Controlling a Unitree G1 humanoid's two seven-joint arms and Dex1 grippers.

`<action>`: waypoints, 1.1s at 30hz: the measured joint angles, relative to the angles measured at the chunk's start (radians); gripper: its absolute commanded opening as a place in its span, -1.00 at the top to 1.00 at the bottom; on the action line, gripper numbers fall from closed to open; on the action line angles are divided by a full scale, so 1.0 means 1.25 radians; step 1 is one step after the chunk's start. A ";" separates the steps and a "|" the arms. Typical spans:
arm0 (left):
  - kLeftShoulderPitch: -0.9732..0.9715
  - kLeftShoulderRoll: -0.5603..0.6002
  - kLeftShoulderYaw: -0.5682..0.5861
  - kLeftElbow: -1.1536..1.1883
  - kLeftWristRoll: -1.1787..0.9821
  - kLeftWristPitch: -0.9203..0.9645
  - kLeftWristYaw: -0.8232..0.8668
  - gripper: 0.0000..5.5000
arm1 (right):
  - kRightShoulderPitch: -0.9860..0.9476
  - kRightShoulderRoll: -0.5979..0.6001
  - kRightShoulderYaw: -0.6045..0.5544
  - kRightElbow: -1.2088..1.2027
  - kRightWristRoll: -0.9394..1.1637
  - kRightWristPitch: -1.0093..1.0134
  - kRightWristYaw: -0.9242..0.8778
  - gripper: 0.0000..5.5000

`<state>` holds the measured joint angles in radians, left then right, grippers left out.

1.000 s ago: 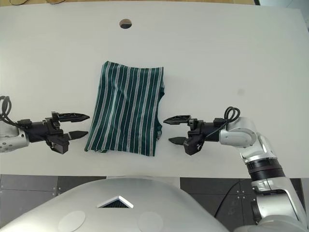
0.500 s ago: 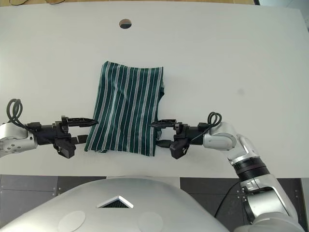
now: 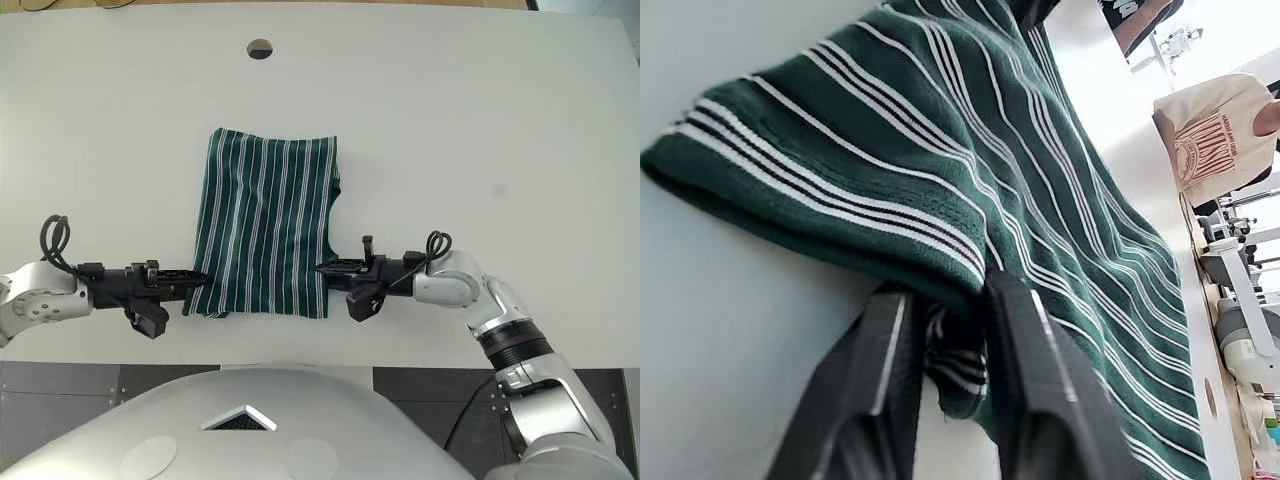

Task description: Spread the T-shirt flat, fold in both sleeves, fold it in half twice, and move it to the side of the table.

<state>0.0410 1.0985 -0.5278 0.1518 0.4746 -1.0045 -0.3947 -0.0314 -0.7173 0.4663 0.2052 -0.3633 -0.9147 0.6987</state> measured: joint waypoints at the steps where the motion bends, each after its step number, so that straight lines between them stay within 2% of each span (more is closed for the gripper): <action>1: 0.001 -0.002 0.002 0.000 0.000 0.001 -0.007 0.91 | -0.001 0.000 0.002 0.001 0.000 0.003 0.000 0.92; 3: 0.003 -0.006 0.004 -0.001 0.000 0.002 -0.015 0.96 | -0.004 0.000 0.008 0.002 0.002 0.006 0.001 0.96; 15: 0.008 -0.029 0.026 0.000 -0.015 0.006 -0.055 0.96 | 0.005 -0.009 0.039 -0.027 0.080 0.056 0.045 0.96; 16: 0.020 -0.031 0.025 -0.009 -0.054 0.030 -0.079 0.96 | 0.013 -0.015 0.048 -0.043 0.121 0.084 0.074 0.96; 19: 0.107 -0.001 -0.019 -0.164 -0.345 0.239 -0.231 0.96 | 0.038 -0.057 0.058 -0.116 0.289 0.214 0.200 0.96; 23: 0.173 0.133 -0.029 -0.416 -0.717 0.528 -0.439 0.96 | 0.040 -0.102 0.051 -0.166 0.417 0.358 0.331 0.96; 28: 0.217 0.159 0.029 -0.534 -0.836 0.668 -0.500 0.96 | 0.049 -0.140 0.015 -0.258 0.530 0.492 0.426 0.96; 33: 0.205 0.104 0.104 -0.540 -0.850 0.723 -0.516 0.96 | 0.051 -0.132 -0.040 -0.331 0.612 0.602 0.436 0.96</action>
<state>0.2968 1.2280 -0.3973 -0.5235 -0.5885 -0.1011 -1.0401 0.0326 -0.8829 0.4160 -0.2081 0.4015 -0.1620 1.2435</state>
